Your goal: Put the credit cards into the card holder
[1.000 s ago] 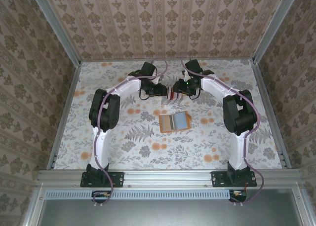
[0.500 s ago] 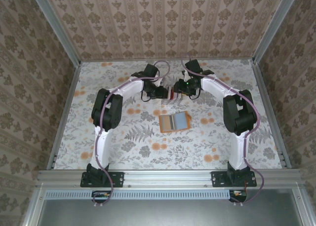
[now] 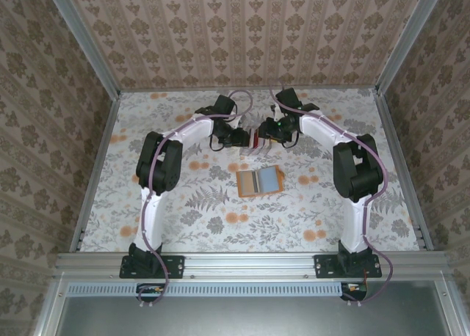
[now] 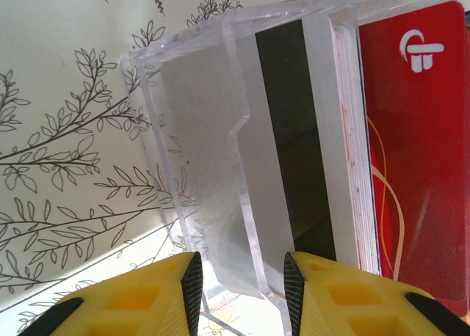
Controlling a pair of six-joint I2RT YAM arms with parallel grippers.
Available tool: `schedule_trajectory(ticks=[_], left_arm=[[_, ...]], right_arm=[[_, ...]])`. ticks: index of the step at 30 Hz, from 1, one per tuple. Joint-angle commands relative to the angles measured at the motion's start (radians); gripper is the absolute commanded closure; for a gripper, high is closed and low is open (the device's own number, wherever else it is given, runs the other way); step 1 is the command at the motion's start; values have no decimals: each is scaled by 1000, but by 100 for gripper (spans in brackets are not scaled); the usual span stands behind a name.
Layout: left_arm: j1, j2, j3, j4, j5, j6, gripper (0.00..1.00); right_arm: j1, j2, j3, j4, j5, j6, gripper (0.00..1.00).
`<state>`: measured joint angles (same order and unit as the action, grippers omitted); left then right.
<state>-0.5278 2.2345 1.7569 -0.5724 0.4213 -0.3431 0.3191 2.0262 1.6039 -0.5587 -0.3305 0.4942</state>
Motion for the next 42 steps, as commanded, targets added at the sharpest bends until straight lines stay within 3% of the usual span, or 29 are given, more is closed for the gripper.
schedule_trajectory(ticks=[1, 10, 31, 42], left_arm=[[2, 24, 24, -39, -3, 17, 63], [1, 22, 30, -47, -6, 22, 63], [1, 18, 35, -55, -12, 29, 63], [1, 12, 39, -58, -18, 32, 63]], right_arm=[[8, -51, 13, -26, -26, 1, 58], [8, -46, 14, -28, -26, -3, 60], [-6, -56, 10, -53, -15, -23, 92], [-22, -108, -6, -83, 17, -47, 94]])
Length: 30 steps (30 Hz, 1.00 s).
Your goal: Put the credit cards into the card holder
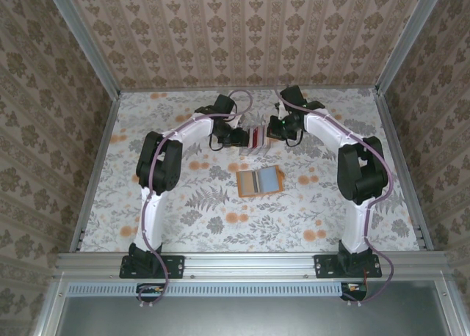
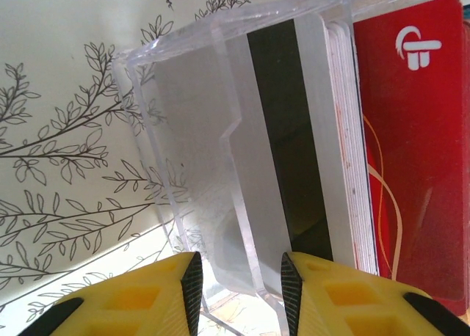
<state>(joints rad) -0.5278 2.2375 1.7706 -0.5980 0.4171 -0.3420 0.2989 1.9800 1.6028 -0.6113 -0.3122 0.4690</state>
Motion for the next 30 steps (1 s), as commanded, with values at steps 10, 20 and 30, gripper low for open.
schedule_trajectory(ticks=[10, 20, 30], left_arm=[[2, 4, 27, -35, -17, 34, 63], [2, 2, 28, -36, -19, 34, 63], [2, -4, 28, -38, -25, 37, 63]], right_arm=[[-6, -108, -40, -31, 8, -27, 95], [-13, -149, -65, -47, 31, -41, 95], [-18, -224, -106, -51, 36, -44, 95]])
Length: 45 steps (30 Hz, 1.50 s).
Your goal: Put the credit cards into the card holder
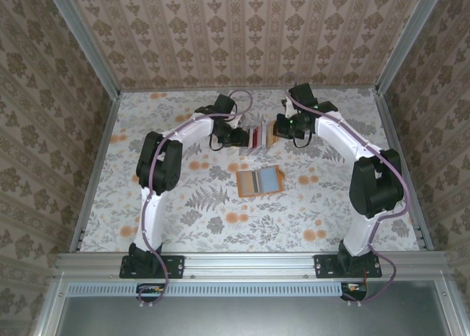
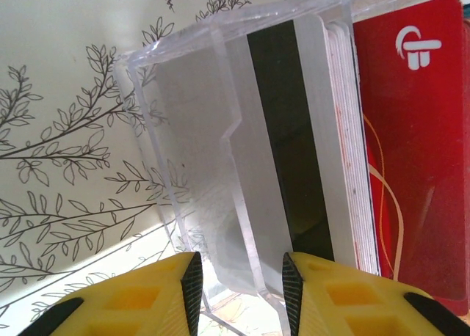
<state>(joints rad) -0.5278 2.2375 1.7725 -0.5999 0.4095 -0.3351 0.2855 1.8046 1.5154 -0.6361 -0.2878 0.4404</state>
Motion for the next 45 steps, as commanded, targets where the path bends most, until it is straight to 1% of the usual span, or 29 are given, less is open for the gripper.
schedule_trajectory(ticks=[1, 8, 13, 22, 27, 32, 35, 41, 45], left_arm=[[2, -7, 26, -35, -19, 30, 63], [2, -42, 31, -38, -28, 37, 63], [9, -91, 42, -48, -41, 48, 63], [41, -203, -15, -17, -54, 4, 63], [43, -341, -187, 45, -86, -45, 63], [39, -501, -420, 120, -103, -119, 62], [38, -577, -532, 145, -124, -161, 62], [19, -652, -685, 208, -135, -251, 63], [-11, -635, -721, 226, -133, -286, 63]], right_arm=[[-5, -56, -24, -29, -4, -17, 95], [-2, -101, -99, -14, -149, -25, 95], [1, -144, -202, 66, -252, 12, 95], [25, -235, -319, 188, -331, 54, 96], [33, -282, -372, 243, -329, 60, 96], [55, -328, -454, 327, -305, 65, 96], [72, -337, -498, 366, -290, 66, 96], [115, -300, -552, 446, -266, 78, 96], [136, -258, -572, 457, -216, 73, 96]])
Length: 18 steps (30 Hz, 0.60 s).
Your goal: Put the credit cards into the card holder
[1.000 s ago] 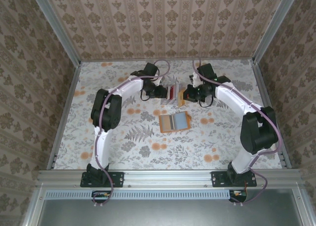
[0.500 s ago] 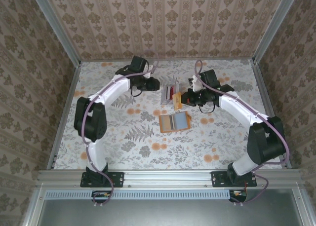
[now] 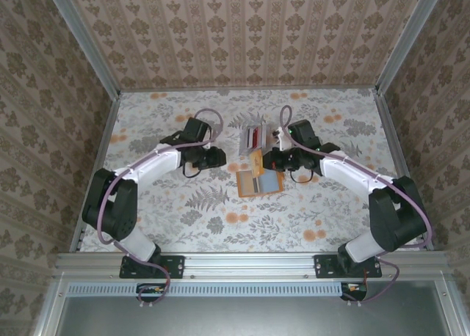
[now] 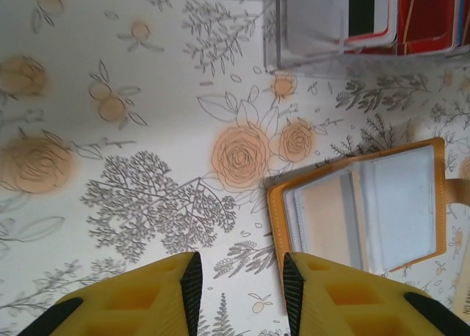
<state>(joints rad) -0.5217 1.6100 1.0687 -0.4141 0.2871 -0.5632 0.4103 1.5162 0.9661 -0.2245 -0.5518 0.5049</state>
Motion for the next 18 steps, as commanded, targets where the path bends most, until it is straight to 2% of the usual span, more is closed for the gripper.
schedule_trajectory(ticks=[1, 11, 18], left_arm=[[-26, 3, -24, 48, -8, -66, 63], [-61, 95, -23, 74, 9, -102, 66], [-88, 143, -12, 93, 16, -131, 68]], right_arm=[[10, 45, -29, 54, 50, 13, 96], [4, 106, -40, 12, 78, -38, 97], [1, 140, -52, 27, 39, -53, 98]])
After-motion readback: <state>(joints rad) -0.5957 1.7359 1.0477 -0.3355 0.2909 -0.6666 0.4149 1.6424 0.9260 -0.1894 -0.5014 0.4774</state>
